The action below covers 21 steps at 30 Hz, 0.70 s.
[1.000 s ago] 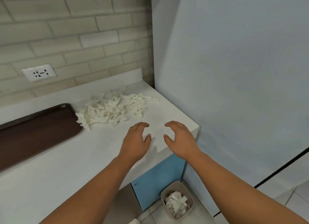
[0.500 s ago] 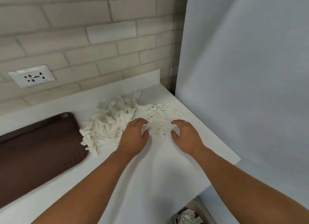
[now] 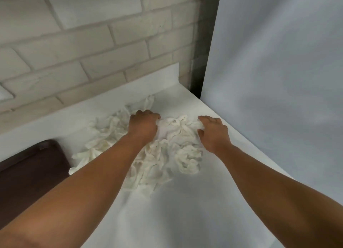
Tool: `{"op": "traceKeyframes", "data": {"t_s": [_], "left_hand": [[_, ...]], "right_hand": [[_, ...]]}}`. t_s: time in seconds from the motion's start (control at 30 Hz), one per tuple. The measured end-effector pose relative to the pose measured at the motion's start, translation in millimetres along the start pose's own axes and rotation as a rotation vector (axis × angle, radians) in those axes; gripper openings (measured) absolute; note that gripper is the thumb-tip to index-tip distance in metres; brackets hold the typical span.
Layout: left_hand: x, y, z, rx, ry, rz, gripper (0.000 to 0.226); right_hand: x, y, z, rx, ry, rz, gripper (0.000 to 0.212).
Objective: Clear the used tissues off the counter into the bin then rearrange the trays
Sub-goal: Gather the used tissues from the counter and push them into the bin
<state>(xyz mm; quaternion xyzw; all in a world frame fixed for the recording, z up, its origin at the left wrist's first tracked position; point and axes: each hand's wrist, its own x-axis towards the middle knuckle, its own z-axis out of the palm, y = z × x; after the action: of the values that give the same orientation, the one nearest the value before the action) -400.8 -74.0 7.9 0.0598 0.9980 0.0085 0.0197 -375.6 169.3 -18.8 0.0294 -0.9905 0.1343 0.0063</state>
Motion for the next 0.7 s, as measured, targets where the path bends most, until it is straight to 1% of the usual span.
{"op": "traceKeyframes", "data": {"t_s": [0.07, 0.13, 0.2, 0.27, 0.33, 0.4, 0.43, 0.5, 0.57, 0.63, 0.7], "left_hand": [[8, -3, 5, 0.048, -0.010, 0.025, 0.042], [13, -6, 9, 0.022, 0.017, 0.047, 0.038], [16, -9, 11, -0.037, 0.034, 0.070, 0.032], [15, -11, 8, -0.117, 0.053, 0.091, 0.025], [12, -12, 1, -0.176, 0.109, 0.098, 0.023], [8, -11, -7, -0.233, 0.179, 0.066, 0.027], [7, -10, -12, -0.276, 0.208, 0.038, 0.030], [2, -5, -22, -0.382, 0.237, -0.028, 0.036], [-7, 2, -31, -0.460, 0.270, -0.067, 0.047], [-19, 9, -41, -0.535, 0.322, -0.077, 0.054], [-33, 14, -50, -0.623, 0.352, -0.111, 0.048]], "right_hand": [[8, -3, 2, -0.030, -0.020, 0.030, 0.049], [16, -7, 4, -0.011, -0.022, 0.033, 0.044], [23, -11, 6, 0.048, -0.021, 0.049, 0.036], [28, -15, 5, 0.089, -0.039, 0.090, 0.037], [29, -18, -2, 0.145, -0.022, 0.123, 0.034], [26, -21, -11, 0.210, 0.002, 0.118, 0.026], [23, -22, -16, 0.253, 0.013, 0.100, 0.025], [18, -24, -26, 0.355, 0.031, 0.071, 0.027], [12, -26, -35, 0.451, 0.042, 0.065, 0.028], [7, -30, -44, 0.589, 0.029, 0.104, 0.029], [0, -36, -56, 0.762, -0.001, 0.189, 0.034]]}}
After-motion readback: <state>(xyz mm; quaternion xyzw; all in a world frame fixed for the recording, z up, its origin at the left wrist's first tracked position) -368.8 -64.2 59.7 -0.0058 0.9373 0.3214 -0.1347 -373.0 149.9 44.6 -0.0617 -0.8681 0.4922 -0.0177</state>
